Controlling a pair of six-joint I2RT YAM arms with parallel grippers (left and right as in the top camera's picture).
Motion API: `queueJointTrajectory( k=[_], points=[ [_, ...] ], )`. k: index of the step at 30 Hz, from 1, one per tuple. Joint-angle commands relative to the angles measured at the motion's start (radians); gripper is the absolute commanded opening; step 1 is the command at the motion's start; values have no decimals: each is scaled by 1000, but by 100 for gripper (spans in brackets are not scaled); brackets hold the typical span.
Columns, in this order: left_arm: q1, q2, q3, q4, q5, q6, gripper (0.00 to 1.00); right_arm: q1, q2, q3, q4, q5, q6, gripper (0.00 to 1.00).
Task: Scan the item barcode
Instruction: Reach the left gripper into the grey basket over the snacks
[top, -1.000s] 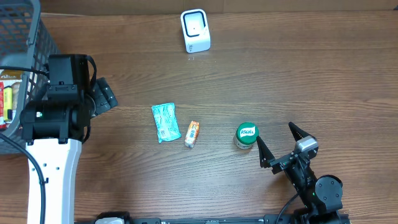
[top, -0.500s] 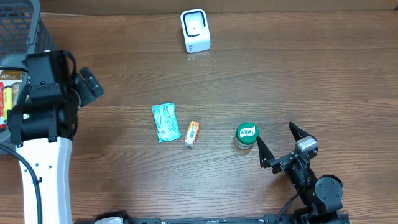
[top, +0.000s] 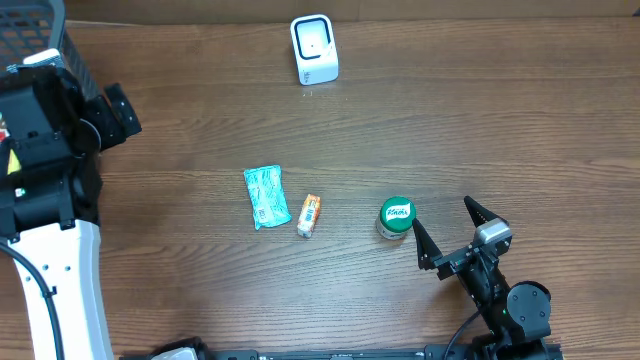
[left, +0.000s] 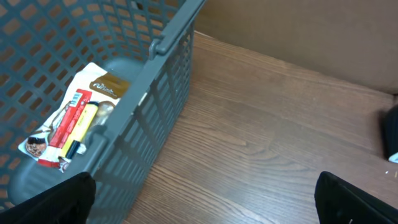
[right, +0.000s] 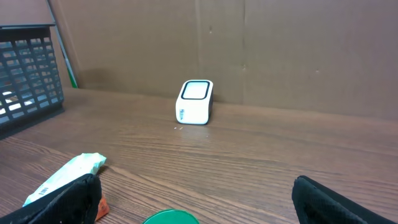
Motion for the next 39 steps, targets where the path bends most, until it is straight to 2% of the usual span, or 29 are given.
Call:
queueJointTrajectory(
  k=[1, 4, 8, 14, 23, 28, 34, 39],
  points=[
    [53, -10, 18, 24, 31, 48, 100, -4, -6, -11, 5, 2, 0, 100],
    [133, -8, 56, 77, 108, 69, 100, -4, -6, -11, 5, 2, 0, 100],
    [264, 32, 208, 71, 262, 71, 100, -4, -6, -11, 5, 2, 0, 100],
    [378, 163, 406, 36, 290, 143, 99, -4, -6, -11, 5, 2, 0, 100],
    [391, 396, 407, 13, 132, 313, 100, -4, -6, -11, 5, 2, 0, 100],
    [446, 527, 408, 26, 142, 343, 100, -4, -6, -11, 5, 2, 0, 100],
    [532, 660, 408, 31, 257, 386, 99, -4, -6, -11, 5, 2, 0, 100],
    [576, 784, 408, 30, 252, 496, 100, -4, -6, -11, 5, 2, 0, 100]
  ],
)
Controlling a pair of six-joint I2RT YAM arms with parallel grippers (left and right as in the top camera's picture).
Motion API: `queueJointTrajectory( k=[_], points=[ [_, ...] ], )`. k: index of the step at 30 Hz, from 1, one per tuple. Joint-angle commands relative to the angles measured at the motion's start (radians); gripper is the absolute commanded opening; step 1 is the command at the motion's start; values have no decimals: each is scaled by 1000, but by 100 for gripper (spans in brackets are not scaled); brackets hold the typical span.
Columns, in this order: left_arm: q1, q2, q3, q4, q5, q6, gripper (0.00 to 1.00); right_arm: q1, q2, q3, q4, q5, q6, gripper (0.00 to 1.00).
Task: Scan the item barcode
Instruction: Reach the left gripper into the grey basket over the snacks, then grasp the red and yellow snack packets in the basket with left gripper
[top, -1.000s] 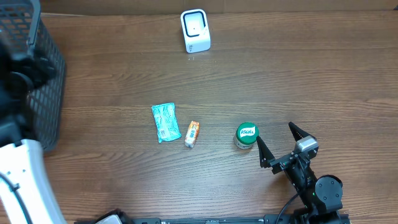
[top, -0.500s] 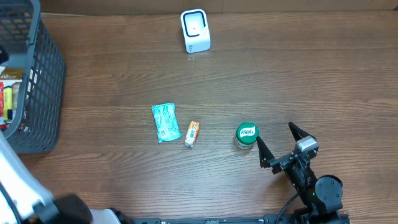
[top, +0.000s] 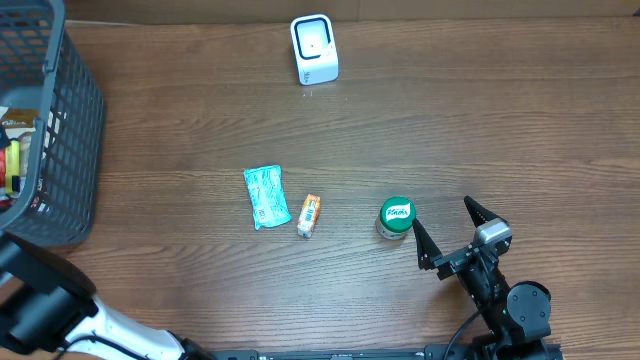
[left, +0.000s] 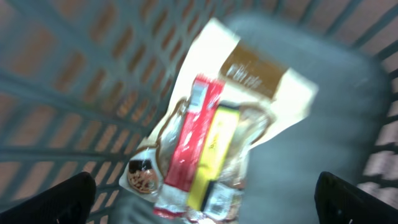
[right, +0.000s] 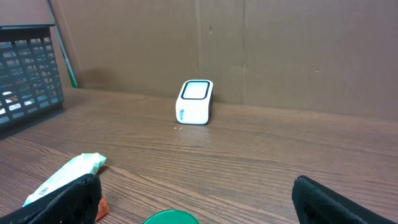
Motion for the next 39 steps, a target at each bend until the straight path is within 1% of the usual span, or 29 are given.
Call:
queueJointTrajectory(
  k=[1, 5, 8, 16, 23, 26, 32, 33, 35, 36, 37, 39],
  points=[
    [25, 102, 0, 0, 28, 116, 100, -4, -6, -11, 5, 2, 0, 100],
    [37, 172, 0, 27, 37, 122, 100, -4, -6, -11, 5, 2, 0, 100],
    [38, 201, 0, 56, 80, 138, 100, -4, -6, -11, 5, 2, 0, 100],
    [29, 211, -1, 95, 86, 192, 100, -4, -6, -11, 5, 2, 0, 100],
    [28, 274, -1, 140, 86, 198, 100, -4, -6, -11, 5, 2, 0, 100],
    [28, 329, -1, 161, 94, 198, 100, -4, -6, -11, 5, 2, 0, 100],
    [19, 402, -1, 161, 114, 197, 100, -4, -6, -11, 5, 2, 0, 100],
    [18, 406, -1, 156, 109, 198, 96, -4, -6, -11, 5, 2, 0, 100],
    [17, 404, -1, 153, 108, 197, 79, -4, -6, -11, 5, 2, 0, 100],
    [17, 402, -1, 153, 108, 197, 64, -4, -6, -11, 5, 2, 0, 100],
    [17, 399, 0, 150, 108, 197, 53, -4, -6, -11, 5, 2, 0, 100],
    [17, 398, 1, 140, 108, 197, 43, -4, -6, -11, 5, 2, 0, 100]
  ],
)
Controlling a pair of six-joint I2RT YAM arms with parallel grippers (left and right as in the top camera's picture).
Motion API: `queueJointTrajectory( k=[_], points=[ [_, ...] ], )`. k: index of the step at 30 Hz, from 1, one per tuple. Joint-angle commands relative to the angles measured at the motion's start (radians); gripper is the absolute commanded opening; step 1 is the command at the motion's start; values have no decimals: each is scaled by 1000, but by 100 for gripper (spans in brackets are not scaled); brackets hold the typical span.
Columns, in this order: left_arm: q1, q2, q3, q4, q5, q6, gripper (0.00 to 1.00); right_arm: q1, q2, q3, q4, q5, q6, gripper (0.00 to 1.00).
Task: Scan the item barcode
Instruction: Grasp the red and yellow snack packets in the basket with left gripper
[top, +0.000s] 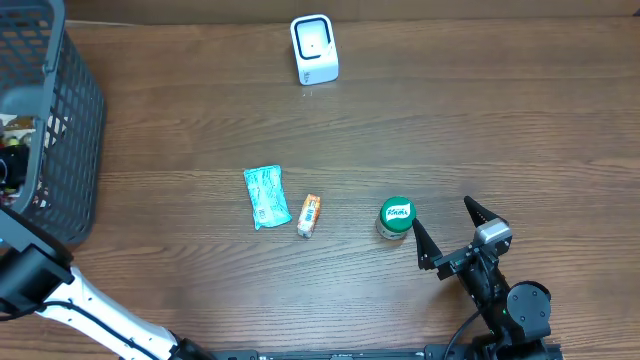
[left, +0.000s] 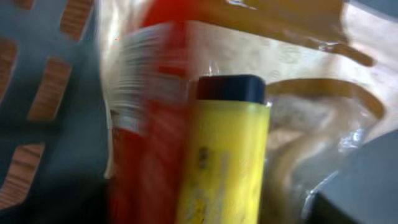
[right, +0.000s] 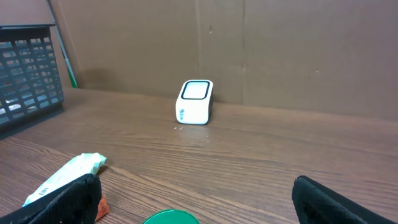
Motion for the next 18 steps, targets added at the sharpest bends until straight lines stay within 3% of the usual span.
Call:
queueJointTrajectory(
  k=[1, 10, 18],
  points=[
    [-7, 59, -6, -32, -27, 8, 40, -4, -6, -11, 5, 2, 0, 100],
    [-7, 17, 37, -52, -26, -107, 4, -4, -6, -11, 5, 2, 0, 100],
    [-7, -149, 64, -39, 16, -214, 4, -4, -6, -11, 5, 2, 0, 100]
  ],
)
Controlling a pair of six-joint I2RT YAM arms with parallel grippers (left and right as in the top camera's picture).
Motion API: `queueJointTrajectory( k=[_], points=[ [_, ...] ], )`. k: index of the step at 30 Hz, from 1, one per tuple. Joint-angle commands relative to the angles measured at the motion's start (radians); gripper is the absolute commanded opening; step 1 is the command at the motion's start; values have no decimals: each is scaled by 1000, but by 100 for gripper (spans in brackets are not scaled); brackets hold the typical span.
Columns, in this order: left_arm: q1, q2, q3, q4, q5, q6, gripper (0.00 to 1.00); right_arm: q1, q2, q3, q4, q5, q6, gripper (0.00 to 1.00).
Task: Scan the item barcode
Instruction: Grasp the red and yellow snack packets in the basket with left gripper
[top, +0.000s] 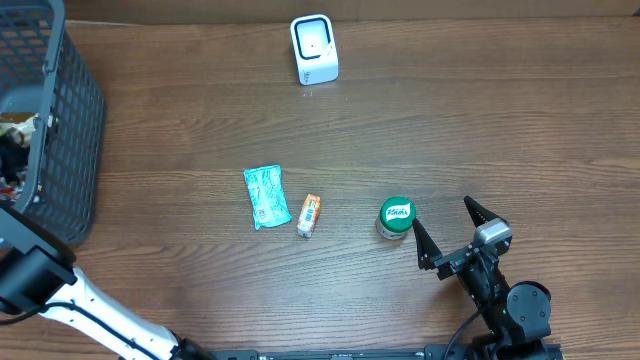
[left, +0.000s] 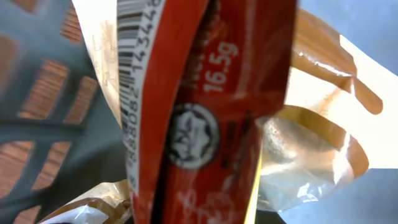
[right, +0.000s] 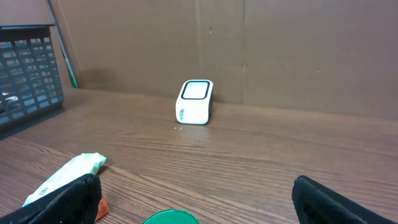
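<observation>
A red packet (left: 211, 112) with a white barcode strip (left: 138, 68) fills the left wrist view, over a beige bag (left: 323, 106) inside the grey basket (top: 70, 150). My left gripper (left: 199, 211) is down in the basket (top: 12, 150); its fingers are hidden behind the packet, which seems pinched between them. The white scanner (top: 314, 48) stands at the table's far edge and also shows in the right wrist view (right: 195, 101). My right gripper (top: 450, 232) rests open near the front right (right: 199, 202), just behind the green-lidded jar.
On the table's middle lie a teal packet (top: 266, 197), a small orange item (top: 309, 215) and a green-lidded jar (top: 396, 217). A cardboard wall (right: 249, 43) backs the table. The basket's mesh wall (left: 37, 106) stands close to the left of the packet.
The yellow tube that lay in front of my left wrist camera is gone from view except for a thin edge. The red packet now fills the frame, barcode side up. The right arm is unchanged.
My left gripper was open beside the basket, looking in at the packets. Then it was over the basket's contents, then close on the red packet and yellow tube, and now it is against the red packet. The right gripper stayed open by the jar throughout.
</observation>
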Motion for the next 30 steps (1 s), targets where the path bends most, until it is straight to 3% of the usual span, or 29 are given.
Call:
queueJointTrajectory(
  k=[1, 16, 23, 30],
  points=[
    [5, -151, 13, 19, 19, -108, 4, -4, -6, -11, 5, 2, 0, 100],
    [-50, -613, 13, 70, 21, -341, 4, -4, -6, -11, 5, 2, 0, 100],
    [-314, -860, 13, -116, -68, -380, 4, -4, -6, -11, 5, 2, 0, 100],
    [-589, -951, 13, -409, -151, -400, 4, -4, -6, -11, 5, 2, 0, 100]
  ],
)
